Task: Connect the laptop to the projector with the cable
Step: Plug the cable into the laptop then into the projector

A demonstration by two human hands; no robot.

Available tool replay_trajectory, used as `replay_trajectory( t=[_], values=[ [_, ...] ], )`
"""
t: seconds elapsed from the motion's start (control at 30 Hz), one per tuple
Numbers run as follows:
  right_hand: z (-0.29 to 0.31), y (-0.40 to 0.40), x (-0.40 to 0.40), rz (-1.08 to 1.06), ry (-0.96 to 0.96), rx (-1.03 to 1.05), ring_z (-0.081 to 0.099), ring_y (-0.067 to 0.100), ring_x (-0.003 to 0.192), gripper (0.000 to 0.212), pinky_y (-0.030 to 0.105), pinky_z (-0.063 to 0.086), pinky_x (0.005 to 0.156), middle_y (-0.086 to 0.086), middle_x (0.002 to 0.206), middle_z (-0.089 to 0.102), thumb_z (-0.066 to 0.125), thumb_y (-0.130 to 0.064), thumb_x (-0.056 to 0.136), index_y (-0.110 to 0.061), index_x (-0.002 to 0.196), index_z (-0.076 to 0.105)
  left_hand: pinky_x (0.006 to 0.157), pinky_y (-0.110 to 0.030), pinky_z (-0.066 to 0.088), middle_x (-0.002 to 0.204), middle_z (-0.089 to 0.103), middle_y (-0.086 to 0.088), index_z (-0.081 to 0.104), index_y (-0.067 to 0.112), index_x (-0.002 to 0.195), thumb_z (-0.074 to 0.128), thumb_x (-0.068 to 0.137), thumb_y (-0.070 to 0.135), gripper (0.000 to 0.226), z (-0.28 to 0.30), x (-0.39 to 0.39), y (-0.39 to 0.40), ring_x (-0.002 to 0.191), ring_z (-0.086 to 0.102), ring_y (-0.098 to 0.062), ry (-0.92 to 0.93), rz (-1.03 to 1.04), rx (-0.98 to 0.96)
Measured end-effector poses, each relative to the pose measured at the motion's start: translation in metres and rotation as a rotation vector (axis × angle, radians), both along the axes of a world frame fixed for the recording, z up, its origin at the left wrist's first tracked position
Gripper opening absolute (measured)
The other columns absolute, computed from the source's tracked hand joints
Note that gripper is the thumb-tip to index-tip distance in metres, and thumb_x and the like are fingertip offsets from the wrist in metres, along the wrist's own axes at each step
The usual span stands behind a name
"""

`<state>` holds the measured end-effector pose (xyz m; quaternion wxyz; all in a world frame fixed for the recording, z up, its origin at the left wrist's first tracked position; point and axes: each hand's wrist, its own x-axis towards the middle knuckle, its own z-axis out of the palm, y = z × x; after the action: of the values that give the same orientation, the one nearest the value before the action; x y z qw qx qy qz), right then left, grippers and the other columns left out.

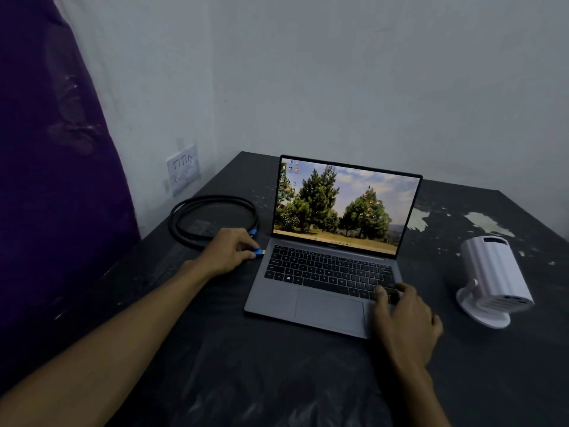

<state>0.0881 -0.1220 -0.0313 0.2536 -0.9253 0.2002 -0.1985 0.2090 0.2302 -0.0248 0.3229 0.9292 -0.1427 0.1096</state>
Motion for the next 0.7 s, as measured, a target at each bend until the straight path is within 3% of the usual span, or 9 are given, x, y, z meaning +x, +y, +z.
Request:
replay_trajectory(
  t=[0.13,0.3,0.53,0.7],
  values=[
    [0.001,0.0,-0.001,0.003,-0.028,0.025,0.063,0.028,0.122,0.051,0.056,0.025,0.12,0.007,0.123,0.073,0.049,-0.053,0.098,-0.017,0.132,0.06,0.069,-0.011,0.043,0.093,0.067,0.005,0.081,0.015,0.107,0.082,0.083,0.012,0.025,0.007,0.006,0.0,0.075,0.061,-0.006,0.013,-0.071,0.068],
    [0.002,0.002,-0.001,0.003,-0.048,0.036,0.065,0.03,0.118,0.052,0.055,0.027,0.12,0.008,0.118,0.074,0.05,-0.054,0.098,-0.015,0.13,0.059,0.067,-0.008,0.041,0.094,0.063,0.008,0.079,0.018,0.109,0.079,0.086,0.014,0.023,0.018,0.013,0.002,0.077,0.058,-0.002,0.059,-0.136,0.162],
    [0.001,0.003,0.004,0.018,-0.112,0.047,0.069,0.033,0.104,0.051,0.052,0.045,0.105,0.011,0.109,0.076,0.053,-0.051,0.097,-0.009,0.126,0.06,0.067,-0.006,0.041,0.091,0.065,0.01,0.078,0.016,0.111,0.076,0.088,0.013,0.023,0.017,0.012,-0.003,0.073,0.06,0.006,0.063,-0.129,0.18],
    [0.0,0.005,0.006,0.026,-0.127,0.056,0.069,0.032,0.1,0.053,0.045,0.047,0.096,0.011,0.107,0.075,0.049,-0.057,0.096,-0.011,0.123,0.058,0.079,-0.03,0.05,0.101,0.064,0.0,0.075,0.014,0.12,0.073,0.091,0.014,0.029,0.007,0.006,-0.007,0.08,0.059,-0.012,0.014,-0.083,0.174]
  ],
)
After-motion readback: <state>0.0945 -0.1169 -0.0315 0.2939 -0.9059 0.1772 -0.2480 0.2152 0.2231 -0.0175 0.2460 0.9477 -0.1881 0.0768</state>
